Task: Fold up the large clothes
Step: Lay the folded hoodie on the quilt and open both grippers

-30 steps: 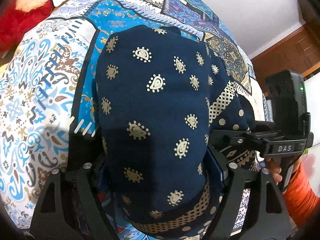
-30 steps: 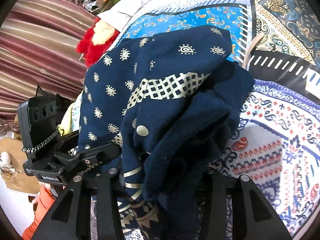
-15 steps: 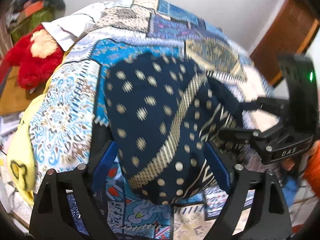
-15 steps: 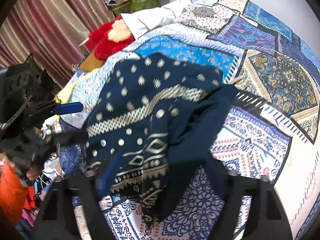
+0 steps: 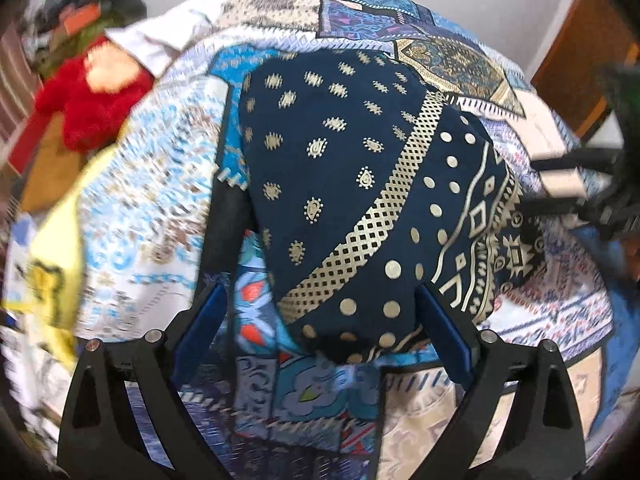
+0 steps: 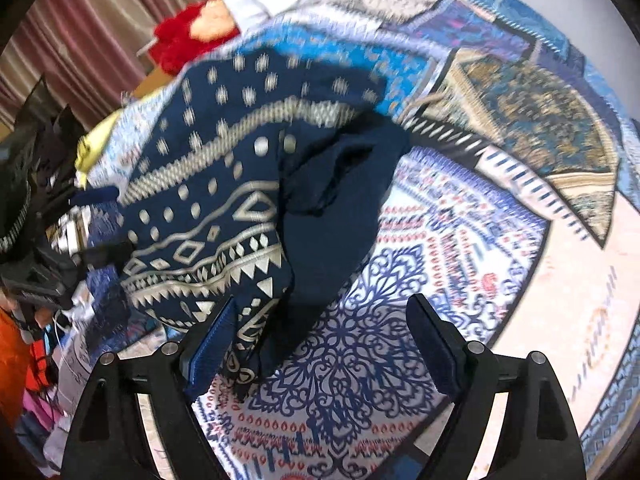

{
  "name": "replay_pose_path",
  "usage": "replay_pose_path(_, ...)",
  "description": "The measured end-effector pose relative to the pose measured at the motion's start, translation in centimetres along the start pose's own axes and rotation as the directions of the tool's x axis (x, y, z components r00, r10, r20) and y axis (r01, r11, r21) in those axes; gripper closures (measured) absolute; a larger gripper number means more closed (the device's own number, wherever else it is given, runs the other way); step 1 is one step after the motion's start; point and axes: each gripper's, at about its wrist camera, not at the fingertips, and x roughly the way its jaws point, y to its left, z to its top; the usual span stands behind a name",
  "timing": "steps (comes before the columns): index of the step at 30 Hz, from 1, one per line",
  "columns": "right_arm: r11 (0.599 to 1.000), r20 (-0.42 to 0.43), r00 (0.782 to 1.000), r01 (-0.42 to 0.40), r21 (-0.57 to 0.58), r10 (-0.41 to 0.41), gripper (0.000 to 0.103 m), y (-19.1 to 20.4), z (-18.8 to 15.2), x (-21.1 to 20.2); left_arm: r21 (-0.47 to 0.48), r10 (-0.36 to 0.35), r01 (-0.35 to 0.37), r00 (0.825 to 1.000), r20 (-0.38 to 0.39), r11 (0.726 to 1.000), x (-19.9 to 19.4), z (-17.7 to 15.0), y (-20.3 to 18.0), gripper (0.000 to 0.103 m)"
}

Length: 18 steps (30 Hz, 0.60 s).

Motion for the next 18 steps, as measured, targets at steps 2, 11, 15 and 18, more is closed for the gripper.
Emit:
replay_pose_path(2,0.999,0.063,0.997,-0.039,0.026,0.037,0.019,0.0,0.1,-1.8,0.024,0.029,-0.03,0.999,0.021,0.999,-0.9,0.4,-0.5,0.008)
replay_pose_path(11,0.992,0.138,0.99,-0.057,0.112,0.041,0.019,1.0,5.9,0.8,-0.083,0.14,-0.131,0.985,0.104,0.988,0.5,8.0,1.7,0.006)
replay_pose_path(15,0.985,0.047,0.998,-0.052,0.167,0.045,0.019,-0.7,6.8,4.6,-0.114,0.21,-0.202,0.975,0.067,0.973,3.7,9.7,3.3,0.006)
replay_pose_path(18,0.978,0.053,0.997,-0.058,0.199,0.049,0.019,-1.7,6.3,4.4,-0.175,0.169,-0.155,0.984,0.064,0.972,3.6,9.6,3.6,0.006)
